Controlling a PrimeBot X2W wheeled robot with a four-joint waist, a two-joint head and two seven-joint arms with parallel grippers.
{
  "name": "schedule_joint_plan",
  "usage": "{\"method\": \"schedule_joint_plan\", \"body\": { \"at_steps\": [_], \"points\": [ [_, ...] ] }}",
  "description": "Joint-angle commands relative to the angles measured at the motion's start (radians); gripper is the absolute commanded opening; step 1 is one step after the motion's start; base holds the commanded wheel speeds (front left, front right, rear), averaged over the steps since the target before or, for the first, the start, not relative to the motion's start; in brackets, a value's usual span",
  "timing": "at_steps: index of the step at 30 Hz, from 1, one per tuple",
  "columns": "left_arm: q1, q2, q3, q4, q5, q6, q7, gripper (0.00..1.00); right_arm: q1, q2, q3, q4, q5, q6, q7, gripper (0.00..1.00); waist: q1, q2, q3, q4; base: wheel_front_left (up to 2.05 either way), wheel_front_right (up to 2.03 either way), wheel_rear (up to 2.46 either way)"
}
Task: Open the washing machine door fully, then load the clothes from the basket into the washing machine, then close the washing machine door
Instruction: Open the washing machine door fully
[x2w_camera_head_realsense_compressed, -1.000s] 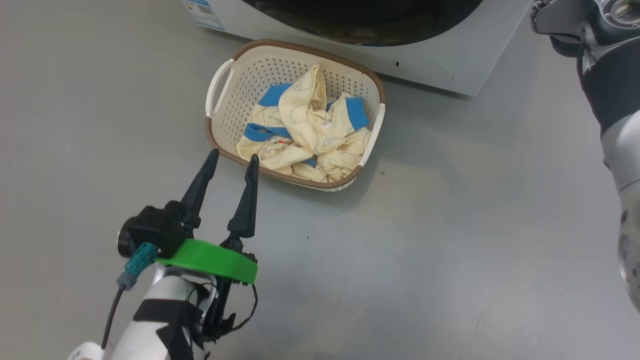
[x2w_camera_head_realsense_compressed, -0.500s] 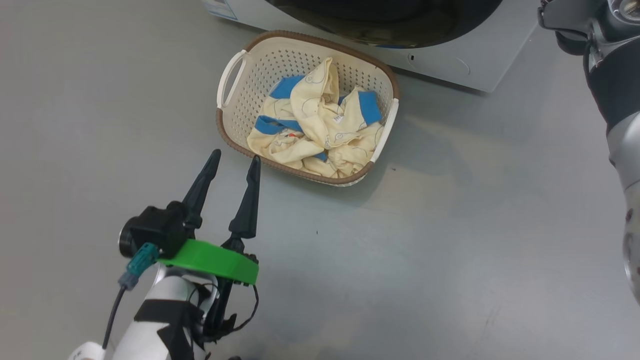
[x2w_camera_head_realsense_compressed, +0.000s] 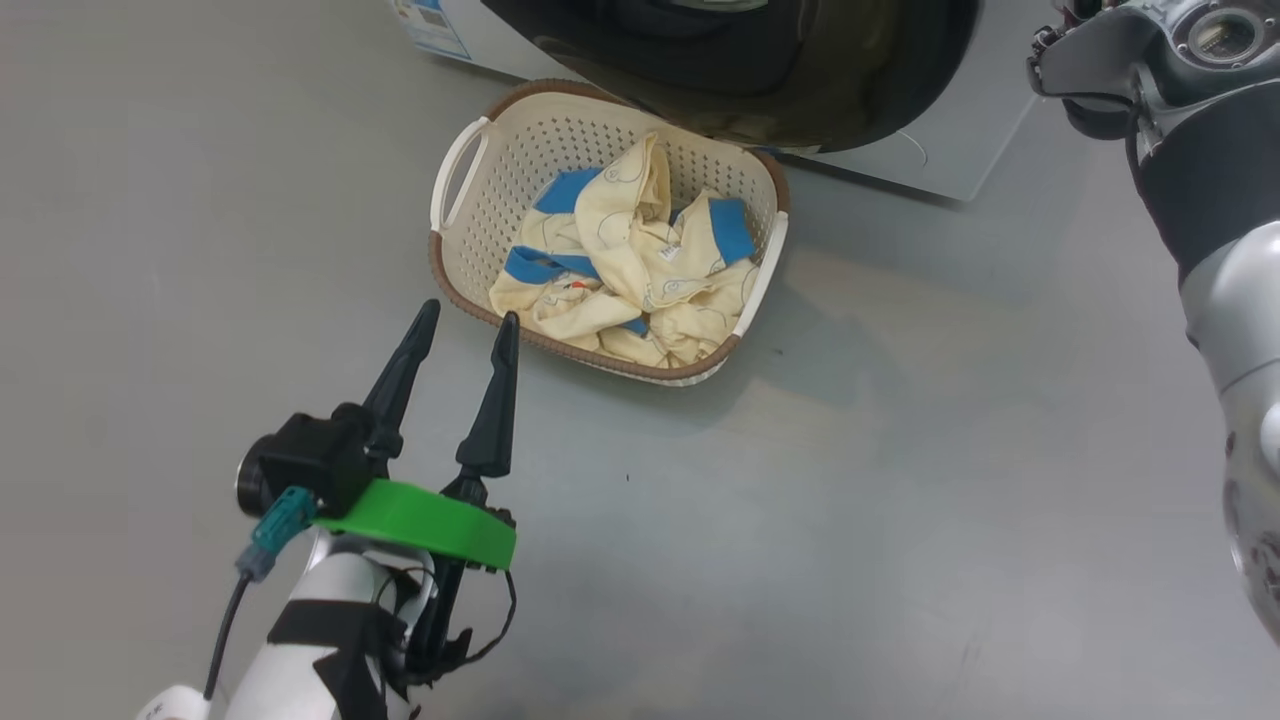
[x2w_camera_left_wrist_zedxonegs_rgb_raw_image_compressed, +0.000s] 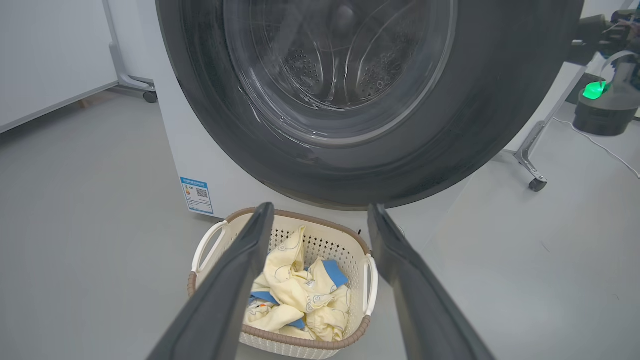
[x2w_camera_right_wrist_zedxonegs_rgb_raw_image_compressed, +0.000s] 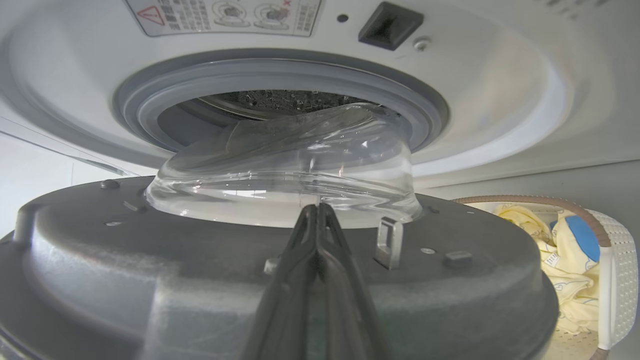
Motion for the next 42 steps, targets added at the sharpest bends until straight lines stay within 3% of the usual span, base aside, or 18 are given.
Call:
{"method": "schedule_joint_plan", "body": {
  "at_steps": [1,16,42],
  "points": [
    [0.014,0.022,0.038,-0.025,0.007,0.000,-0.014,1.00,0.003,0.043,0.018,-0.031,0.012,0.000,0.024,0.00,0.0000,0.0000,-0.009,-0.004,0.00,0.00,0.00],
    [0.040,0.021,0.040,-0.020,0.017,0.000,-0.014,1.00,0.130,0.049,0.108,-0.088,0.099,0.000,0.100,0.00,0.0000,0.0000,-0.071,-0.025,0.00,0.00,0.00],
    [0.099,0.019,0.048,-0.014,0.035,0.000,-0.014,1.00,0.283,0.049,0.487,-0.281,0.425,0.000,0.076,0.00,0.0000,0.0000,-0.163,-0.037,0.00,0.00,0.00]
  ]
}}
